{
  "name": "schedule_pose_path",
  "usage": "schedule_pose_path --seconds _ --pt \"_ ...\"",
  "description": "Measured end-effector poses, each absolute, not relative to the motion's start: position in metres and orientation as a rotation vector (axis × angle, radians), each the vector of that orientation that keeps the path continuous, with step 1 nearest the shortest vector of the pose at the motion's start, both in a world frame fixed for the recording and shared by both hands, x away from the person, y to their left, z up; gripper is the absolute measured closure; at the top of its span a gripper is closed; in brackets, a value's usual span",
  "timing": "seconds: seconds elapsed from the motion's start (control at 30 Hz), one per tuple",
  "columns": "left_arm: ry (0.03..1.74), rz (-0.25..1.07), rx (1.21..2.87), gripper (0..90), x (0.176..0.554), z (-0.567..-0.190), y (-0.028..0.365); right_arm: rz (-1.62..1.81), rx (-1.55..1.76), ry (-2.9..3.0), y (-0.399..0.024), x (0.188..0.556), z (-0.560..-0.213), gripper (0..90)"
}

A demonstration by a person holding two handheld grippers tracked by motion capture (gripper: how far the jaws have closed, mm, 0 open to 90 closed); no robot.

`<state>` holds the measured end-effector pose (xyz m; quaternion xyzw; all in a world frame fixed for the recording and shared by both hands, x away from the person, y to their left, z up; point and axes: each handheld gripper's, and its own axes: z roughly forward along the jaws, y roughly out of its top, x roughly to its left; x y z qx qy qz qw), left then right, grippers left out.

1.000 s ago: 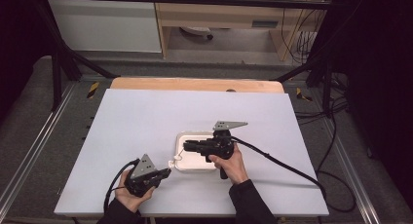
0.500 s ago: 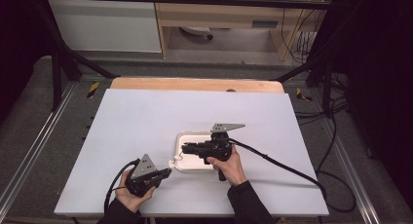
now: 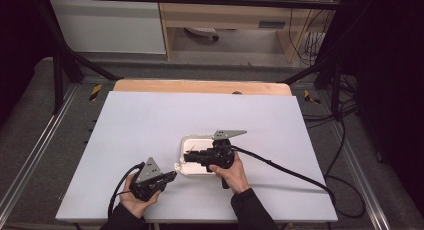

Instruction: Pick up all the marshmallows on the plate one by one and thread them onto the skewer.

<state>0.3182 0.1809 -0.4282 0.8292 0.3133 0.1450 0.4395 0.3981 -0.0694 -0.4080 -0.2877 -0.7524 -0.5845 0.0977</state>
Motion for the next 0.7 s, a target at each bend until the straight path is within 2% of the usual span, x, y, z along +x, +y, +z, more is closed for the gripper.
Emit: schedule_pose_path --seconds 0.23,0.53,0.7 --pt "0.774 0.359 2.048 88.8 0.317 -0.427 0.182 -1.747 -0.871 -2.256 -0.070 0.397 -0.404 74.5" --pt "0.819 0.344 2.025 88.8 0.321 -0.428 0.189 -1.783 -0.887 -2.317 -0.080 0.394 -0.391 51.2" --pt "0.819 0.346 2.023 88.7 0.321 -0.427 0.189 -1.779 -0.935 -2.391 -0.086 0.392 -0.390 29.7"
